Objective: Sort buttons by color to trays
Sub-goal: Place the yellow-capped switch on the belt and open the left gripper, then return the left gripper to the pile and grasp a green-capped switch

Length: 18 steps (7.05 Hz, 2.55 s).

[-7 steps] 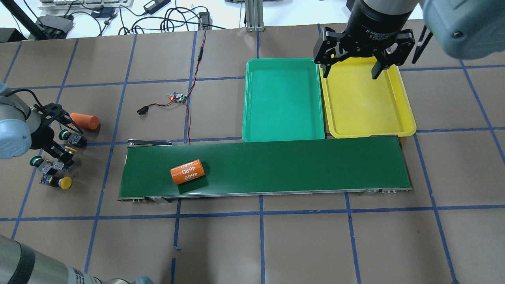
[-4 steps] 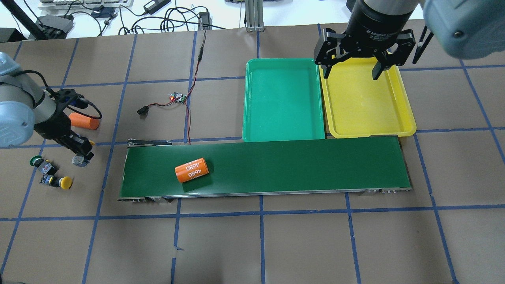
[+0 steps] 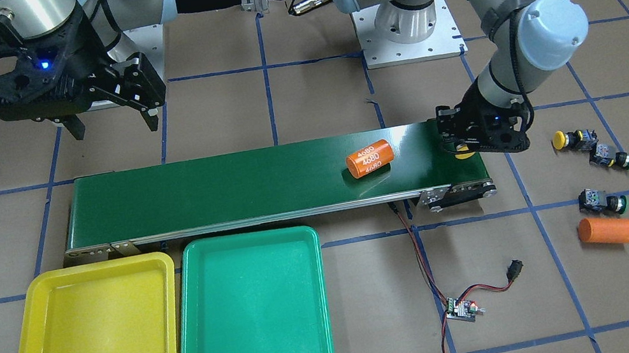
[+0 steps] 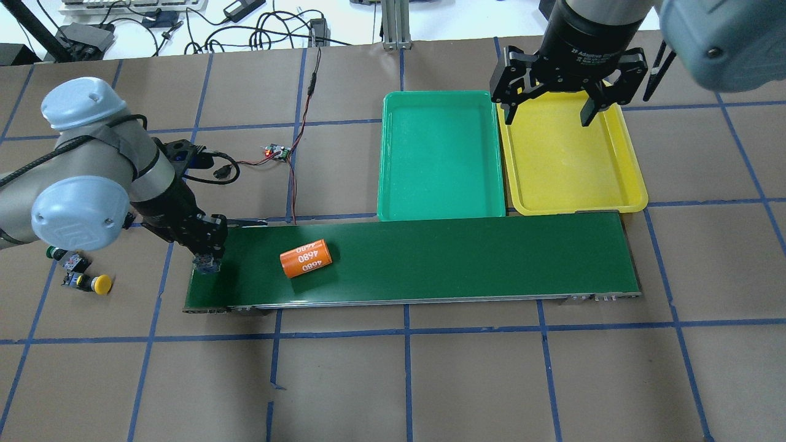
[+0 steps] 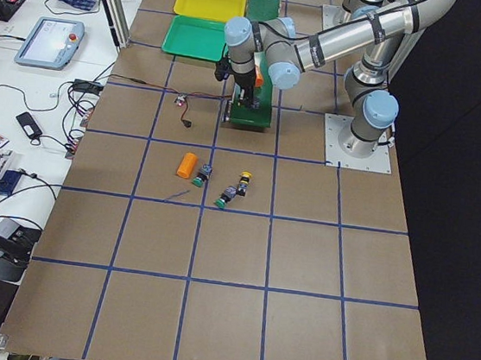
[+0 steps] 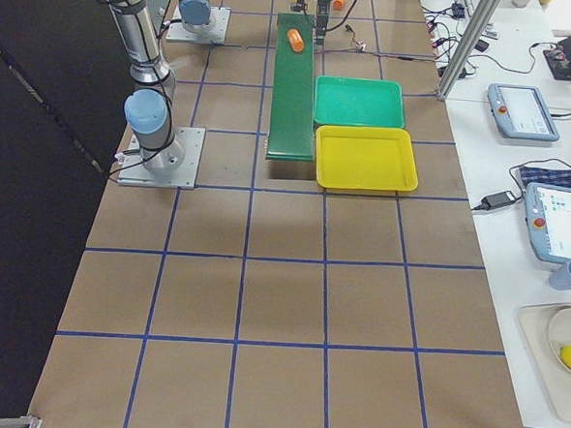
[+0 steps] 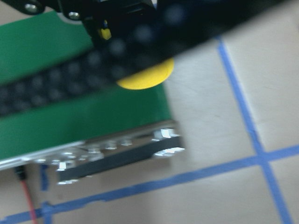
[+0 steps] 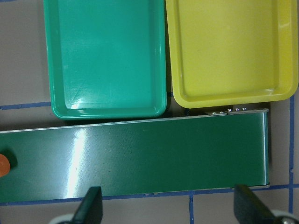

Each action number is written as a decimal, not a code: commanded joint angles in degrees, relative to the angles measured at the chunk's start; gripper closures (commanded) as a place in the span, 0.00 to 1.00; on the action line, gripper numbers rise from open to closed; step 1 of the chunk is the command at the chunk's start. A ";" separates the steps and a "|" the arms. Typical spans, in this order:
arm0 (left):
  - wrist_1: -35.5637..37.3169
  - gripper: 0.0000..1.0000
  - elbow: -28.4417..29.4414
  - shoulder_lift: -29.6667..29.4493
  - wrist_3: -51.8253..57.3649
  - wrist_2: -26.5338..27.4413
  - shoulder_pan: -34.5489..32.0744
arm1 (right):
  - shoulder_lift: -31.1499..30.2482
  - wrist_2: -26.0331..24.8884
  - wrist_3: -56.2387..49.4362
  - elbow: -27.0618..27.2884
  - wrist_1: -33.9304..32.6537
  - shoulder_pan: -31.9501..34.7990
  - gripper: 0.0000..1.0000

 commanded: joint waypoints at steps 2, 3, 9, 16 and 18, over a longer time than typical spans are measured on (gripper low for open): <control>0.45 0.70 -0.87 -1.99 -10.02 -0.12 -5.82 | 0.00 0.00 0.09 0.00 0.18 0.00 0.00; 1.67 0.20 -0.87 -2.95 -10.37 0.05 -5.82 | 0.00 0.00 0.09 0.00 0.18 0.00 0.00; -1.22 0.00 8.27 -3.57 8.10 2.15 8.70 | 0.00 0.00 0.00 0.00 0.27 0.00 0.00; 18.54 0.00 8.53 -17.37 51.12 4.01 33.64 | -0.70 -0.71 -4.92 0.00 1.76 -0.79 0.00; 21.35 0.00 9.23 -19.21 55.60 4.01 33.81 | -0.70 -0.79 -4.92 0.00 1.85 -0.79 0.00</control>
